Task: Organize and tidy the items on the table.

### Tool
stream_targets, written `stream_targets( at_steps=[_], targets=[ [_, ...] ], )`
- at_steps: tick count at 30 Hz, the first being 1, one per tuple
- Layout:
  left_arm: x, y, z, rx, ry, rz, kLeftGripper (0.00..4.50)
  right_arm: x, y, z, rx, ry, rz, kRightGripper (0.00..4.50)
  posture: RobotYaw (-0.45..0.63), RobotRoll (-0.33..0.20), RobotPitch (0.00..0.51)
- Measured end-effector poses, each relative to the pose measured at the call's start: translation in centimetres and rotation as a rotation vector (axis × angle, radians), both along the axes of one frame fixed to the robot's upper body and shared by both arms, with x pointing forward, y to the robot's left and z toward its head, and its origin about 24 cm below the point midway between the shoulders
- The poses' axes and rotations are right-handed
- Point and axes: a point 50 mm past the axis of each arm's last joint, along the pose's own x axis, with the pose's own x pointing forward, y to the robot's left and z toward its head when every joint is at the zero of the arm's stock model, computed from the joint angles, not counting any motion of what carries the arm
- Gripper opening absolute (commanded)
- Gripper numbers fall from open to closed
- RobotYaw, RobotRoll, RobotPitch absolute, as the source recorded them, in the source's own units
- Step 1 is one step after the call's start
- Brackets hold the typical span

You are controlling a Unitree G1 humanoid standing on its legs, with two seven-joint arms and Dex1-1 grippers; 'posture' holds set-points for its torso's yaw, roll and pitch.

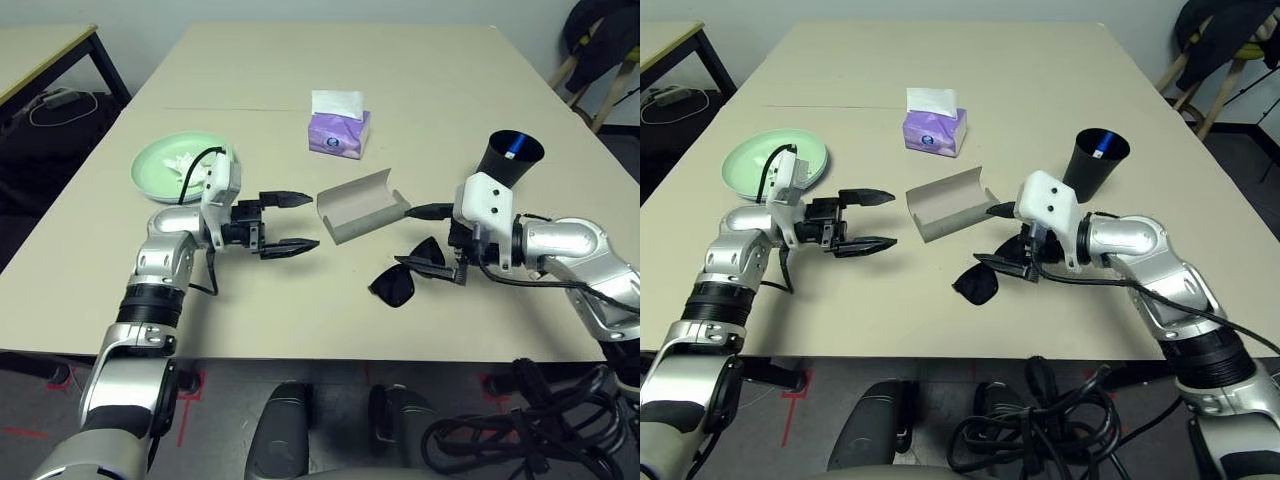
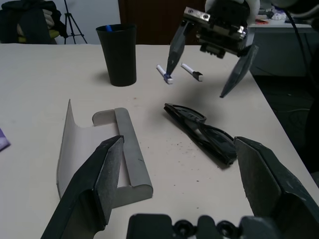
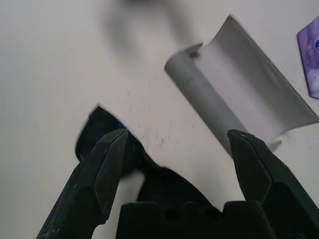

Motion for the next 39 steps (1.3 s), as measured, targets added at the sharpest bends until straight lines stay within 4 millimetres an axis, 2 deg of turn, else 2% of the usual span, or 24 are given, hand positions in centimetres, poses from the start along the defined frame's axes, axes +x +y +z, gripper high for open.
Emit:
stream_targets(
  at_steps=[6, 9, 14, 17, 23, 32, 39],
  targets=[
    [-0.2, -0.3, -0.5, 0.0, 0.014, -0.009, 4.46, -0.1, 0.8, 1.3, -0.181, -0.027, 0.115, 4.5, 0.12, 0.0, 0.166],
    [-0.4, -0.4, -0.8, 0.004, 0.018, -0.011, 4.46, -0.2, 1.1, 1.2, -0.272, -0.034, 0.194, 4.5, 0.14, 0.0, 0.172],
    [-0.8, -0.4, -1.4, 0.006, 0.027, -0.001, 4.46, 0.4, 1.1, 0.8, -0.397, -0.088, 0.229, 4.5, 0.15, 0.0, 0.177],
    [-1.1, -0.5, -1.5, 0.01, 0.021, -0.002, 4.46, 0.6, 1.4, 1.2, -0.435, -0.117, 0.238, 4.5, 0.15, 0.0, 0.18],
    [-1.6, -0.2, -2.5, 0.045, 0.037, 0.014, 4.46, 1.2, 3.3, 1.3, -0.461, -0.123, 0.278, 4.5, 0.16, 0.0, 0.182],
    [-1.8, -0.2, -2.6, 0.055, 0.029, 0.014, 4.46, 1.1, 4.1, 1.9, -0.531, -0.104, 0.323, 4.5, 0.16, 0.0, 0.186],
    [-1.7, -0.2, -2.5, 0.08, 0.014, 0.042, 4.46, 0.9, 4.3, 1.3, -0.605, -0.097, 0.349, 4.5, 0.18, 0.0, 0.187]
  ],
)
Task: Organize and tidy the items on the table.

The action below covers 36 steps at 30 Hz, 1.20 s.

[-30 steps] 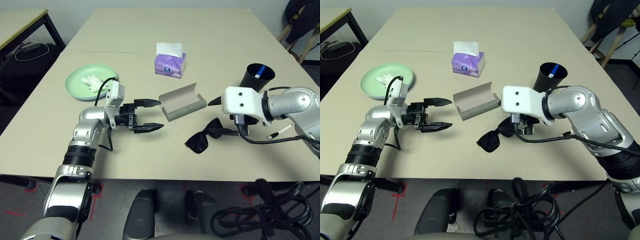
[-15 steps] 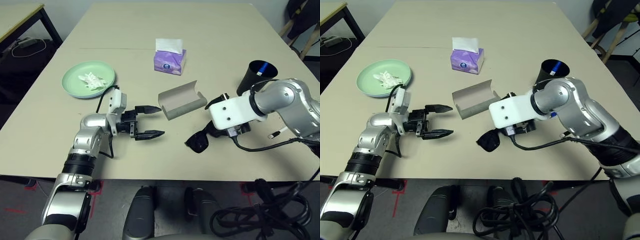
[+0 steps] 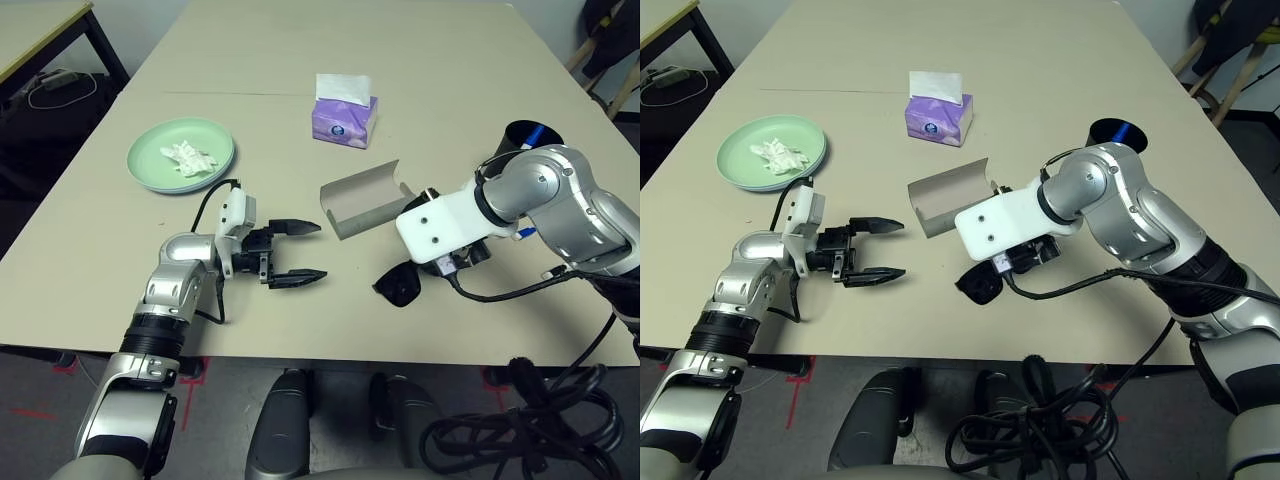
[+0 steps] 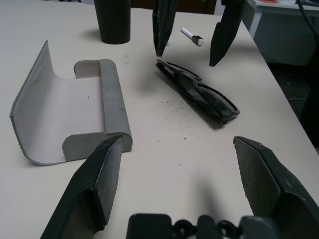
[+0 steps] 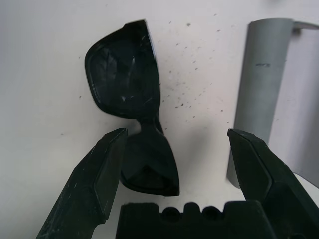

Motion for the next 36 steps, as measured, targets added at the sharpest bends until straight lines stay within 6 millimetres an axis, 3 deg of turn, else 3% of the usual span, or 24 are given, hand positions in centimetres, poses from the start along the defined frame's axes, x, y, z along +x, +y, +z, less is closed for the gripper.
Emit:
stream_targets(
  at_steps=[17, 36],
  targets=[
    [-0.2, 0.3, 0.2, 0.016, -0.013, 0.015, 4.46, 0.6, 0.2, -1.9, -0.05, -0.046, 0.053, 4.5, 0.21, 0.0, 0.188],
    [-0.7, 0.7, 0.0, 0.073, -0.003, 0.014, 4.46, 0.5, 0.7, -2.3, -0.064, -0.013, 0.075, 4.5, 0.22, 0.0, 0.181]
  ],
)
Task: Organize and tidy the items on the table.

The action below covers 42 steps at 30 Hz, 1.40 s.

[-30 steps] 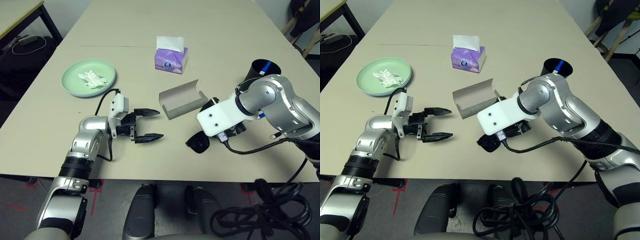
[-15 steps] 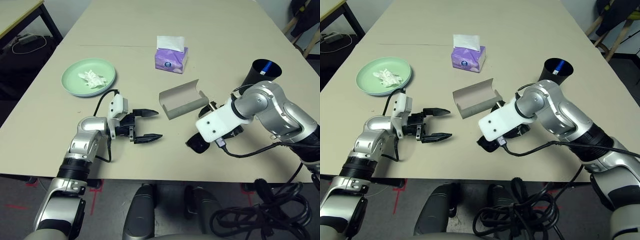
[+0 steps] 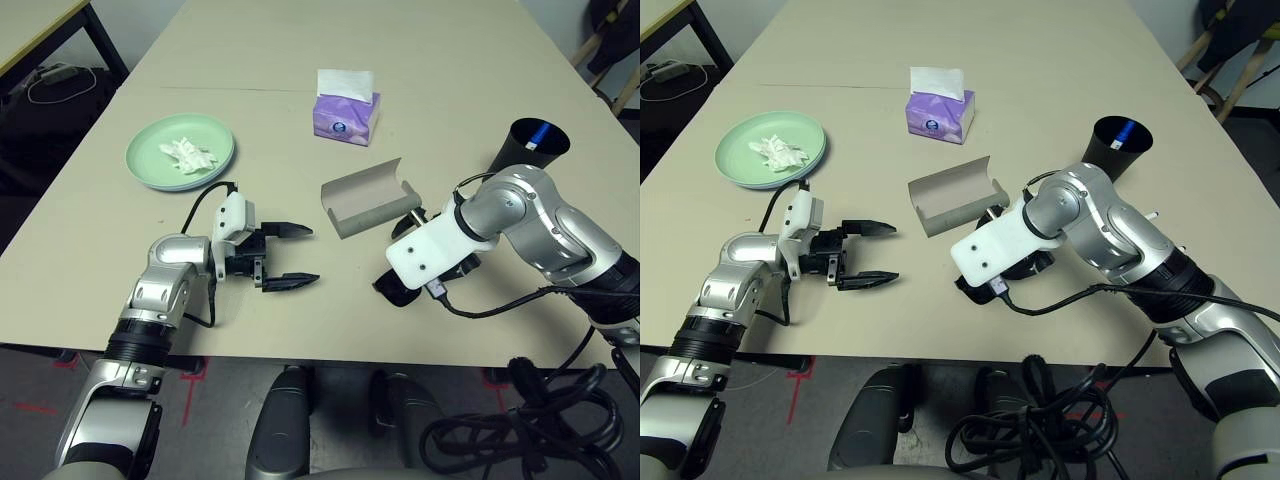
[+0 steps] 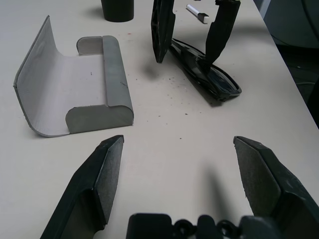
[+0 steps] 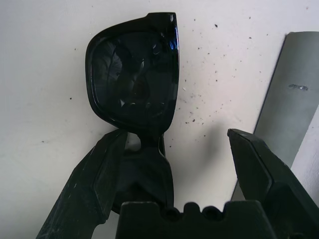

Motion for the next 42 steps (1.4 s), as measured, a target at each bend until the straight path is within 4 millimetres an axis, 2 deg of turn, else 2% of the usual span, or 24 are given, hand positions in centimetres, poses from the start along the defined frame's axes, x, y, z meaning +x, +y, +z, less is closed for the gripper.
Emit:
stream_targets(
  at_steps=[42],
  targets=[
    [-0.23, -0.47, 0.2, -0.01, -0.008, -0.035, 4.46, -0.38, -0.36, 0.21, -0.027, 0.064, -0.064, 4.5, 0.21, 0.0, 0.174]
  ],
)
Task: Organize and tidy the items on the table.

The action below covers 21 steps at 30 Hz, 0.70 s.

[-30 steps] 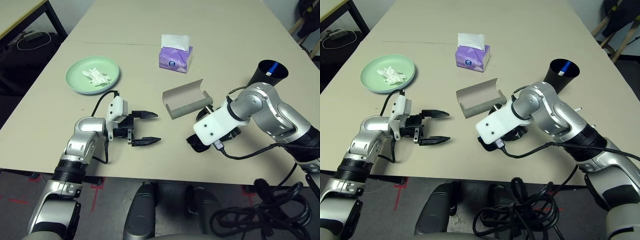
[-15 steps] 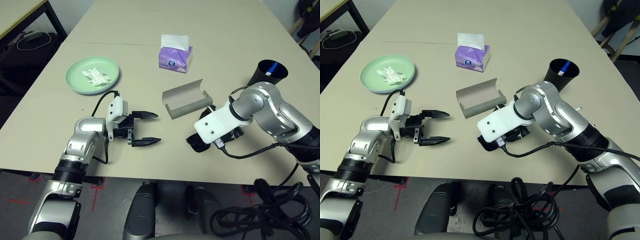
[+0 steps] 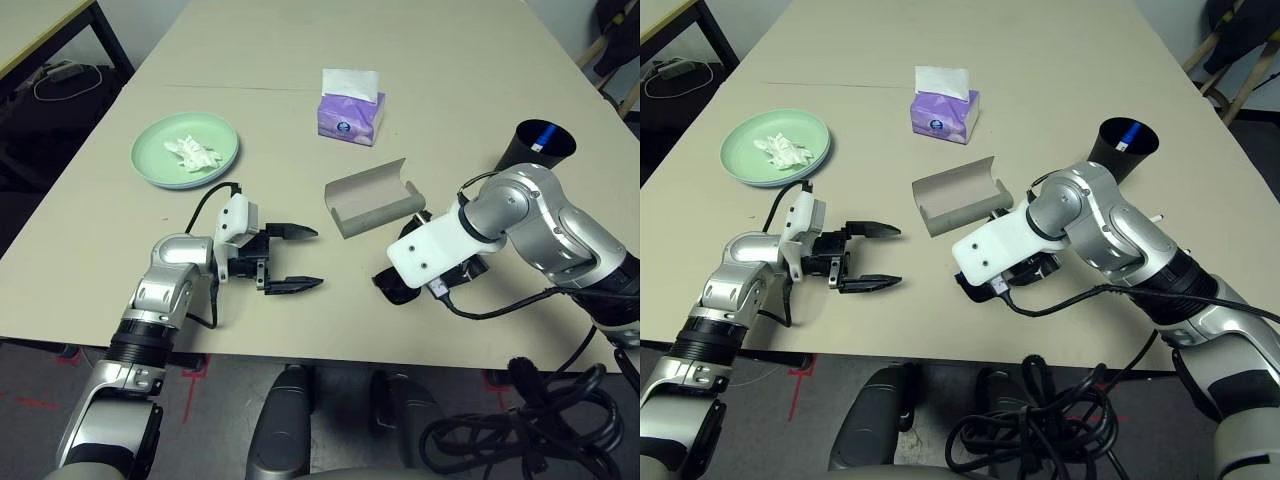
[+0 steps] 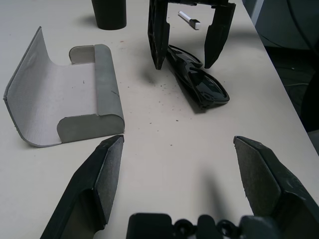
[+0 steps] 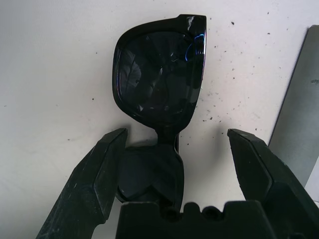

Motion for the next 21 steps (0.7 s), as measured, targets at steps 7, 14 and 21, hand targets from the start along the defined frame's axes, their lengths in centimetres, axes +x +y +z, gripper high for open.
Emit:
stream_targets(
  at_steps=[7, 14, 21],
  targets=[
    [0.01, 0.0, 0.01, 0.0, -0.001, 0.002, 4.46, 0.08, 0.04, -0.04, 0.001, 0.008, -0.026, 4.5, 0.21, 0.0, 0.172],
    [0.01, -0.02, 0.01, 0.0, -0.003, 0.002, 4.46, 0.11, 0.14, 0.01, -0.008, 0.006, -0.023, 4.5, 0.21, 0.0, 0.172],
    [0.01, -0.01, 0.0, 0.001, -0.003, 0.003, 4.5, 0.12, 0.15, -0.05, -0.014, 0.007, -0.012, 2.06, 0.21, 0.0, 0.171]
  ],
)
